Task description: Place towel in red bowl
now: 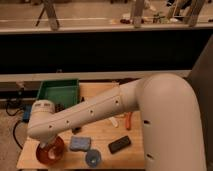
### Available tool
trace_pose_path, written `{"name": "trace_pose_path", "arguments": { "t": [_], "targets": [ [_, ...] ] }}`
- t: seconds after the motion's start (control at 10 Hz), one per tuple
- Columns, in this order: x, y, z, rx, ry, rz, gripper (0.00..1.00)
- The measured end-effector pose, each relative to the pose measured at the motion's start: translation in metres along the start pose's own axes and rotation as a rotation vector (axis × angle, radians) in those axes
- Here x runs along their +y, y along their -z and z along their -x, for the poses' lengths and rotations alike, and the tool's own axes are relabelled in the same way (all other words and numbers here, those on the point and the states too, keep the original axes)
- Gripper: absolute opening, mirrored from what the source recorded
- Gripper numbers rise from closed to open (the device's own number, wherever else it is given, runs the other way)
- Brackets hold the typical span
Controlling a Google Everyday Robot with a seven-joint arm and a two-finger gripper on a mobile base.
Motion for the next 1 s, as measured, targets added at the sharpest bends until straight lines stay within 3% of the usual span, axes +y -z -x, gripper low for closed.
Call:
{"name": "trace_pose_path", "arguments": {
  "t": [0.5,0.8,1.0],
  "targets": [
    [-0.0037,-0.0019,-0.0003,-0.017,0.003,-0.025,0.41],
    [-0.0060,-0.0018,-0.0009,-0.024,0.005,-0.036,0.65],
    [-0.0071,-0.0020,-0.0009,-0.030,0.007,-0.046,0.76]
  ]
}}
